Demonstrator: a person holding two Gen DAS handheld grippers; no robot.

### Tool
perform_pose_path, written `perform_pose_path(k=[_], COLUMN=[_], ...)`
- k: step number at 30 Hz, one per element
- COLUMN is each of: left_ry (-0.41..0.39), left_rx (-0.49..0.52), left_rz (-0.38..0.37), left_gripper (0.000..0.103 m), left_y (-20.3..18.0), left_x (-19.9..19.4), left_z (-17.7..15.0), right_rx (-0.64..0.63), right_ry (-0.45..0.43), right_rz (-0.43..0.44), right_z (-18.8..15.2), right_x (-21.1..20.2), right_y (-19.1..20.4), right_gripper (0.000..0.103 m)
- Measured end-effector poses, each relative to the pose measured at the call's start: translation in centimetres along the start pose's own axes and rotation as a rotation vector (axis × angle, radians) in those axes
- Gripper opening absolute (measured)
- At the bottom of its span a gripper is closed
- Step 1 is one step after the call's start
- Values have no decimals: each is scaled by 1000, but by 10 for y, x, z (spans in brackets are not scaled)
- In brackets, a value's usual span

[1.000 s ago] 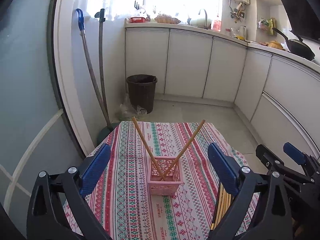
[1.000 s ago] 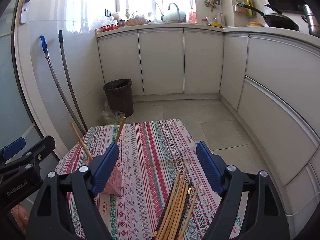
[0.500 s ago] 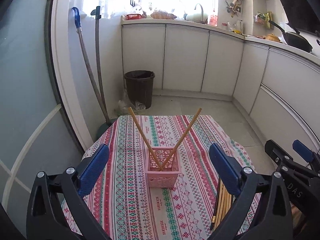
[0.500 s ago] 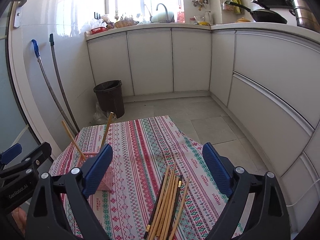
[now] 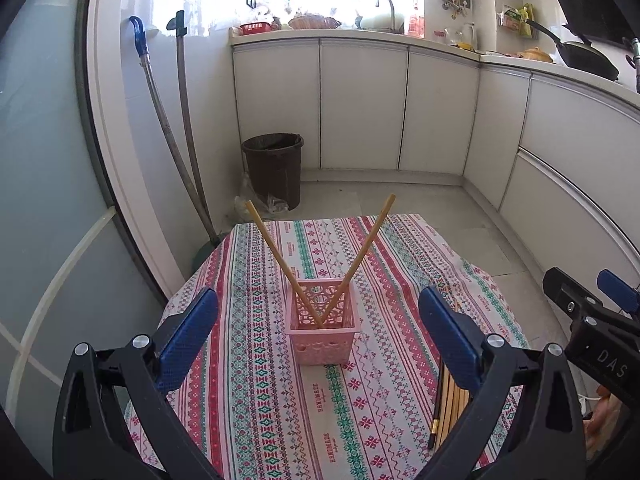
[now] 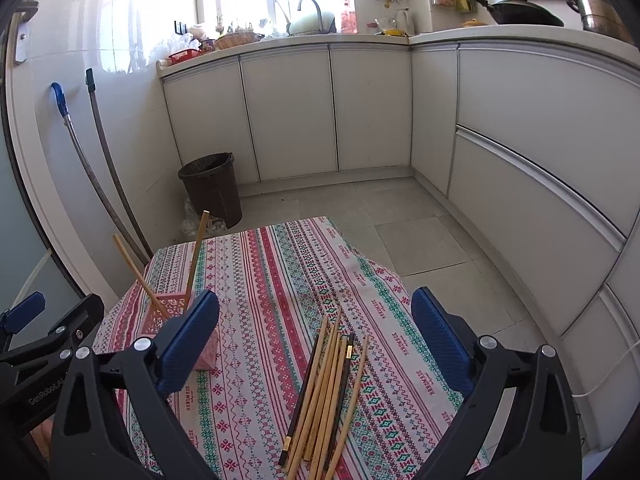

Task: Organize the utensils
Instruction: 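Lift both open grippers away from the pink basket, then grasp another wooden chopstick with the left gripper while the right gripper grasps one too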

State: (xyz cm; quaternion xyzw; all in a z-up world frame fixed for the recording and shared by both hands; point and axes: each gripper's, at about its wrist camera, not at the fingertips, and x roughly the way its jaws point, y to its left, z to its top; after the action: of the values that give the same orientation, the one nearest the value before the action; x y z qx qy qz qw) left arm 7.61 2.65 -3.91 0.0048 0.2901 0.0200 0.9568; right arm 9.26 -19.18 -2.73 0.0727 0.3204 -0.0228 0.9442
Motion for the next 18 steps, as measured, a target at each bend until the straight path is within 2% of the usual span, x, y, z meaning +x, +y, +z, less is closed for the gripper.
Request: perform_pose_path(k=[7,10,14,18], left_ry=[72,162,325,464], left_rx=[34,68,103,119], left_rz=[-53,-122,-221,-299], left_gripper=[96,96,96,96], left_y=[-14,-30,-58,-91], left_x=[15,32,60,88], left_z=[-8,-16,-35,-51], right_rx=[80,153,211,316], right_ry=[16,49,84,152], right_rz=[5,9,-26,-1], right_z=[9,12,10,8], right_x=[-3,-3,3,14], right_y=[-29,-58,-95,-133], right_gripper=[96,96,96,96])
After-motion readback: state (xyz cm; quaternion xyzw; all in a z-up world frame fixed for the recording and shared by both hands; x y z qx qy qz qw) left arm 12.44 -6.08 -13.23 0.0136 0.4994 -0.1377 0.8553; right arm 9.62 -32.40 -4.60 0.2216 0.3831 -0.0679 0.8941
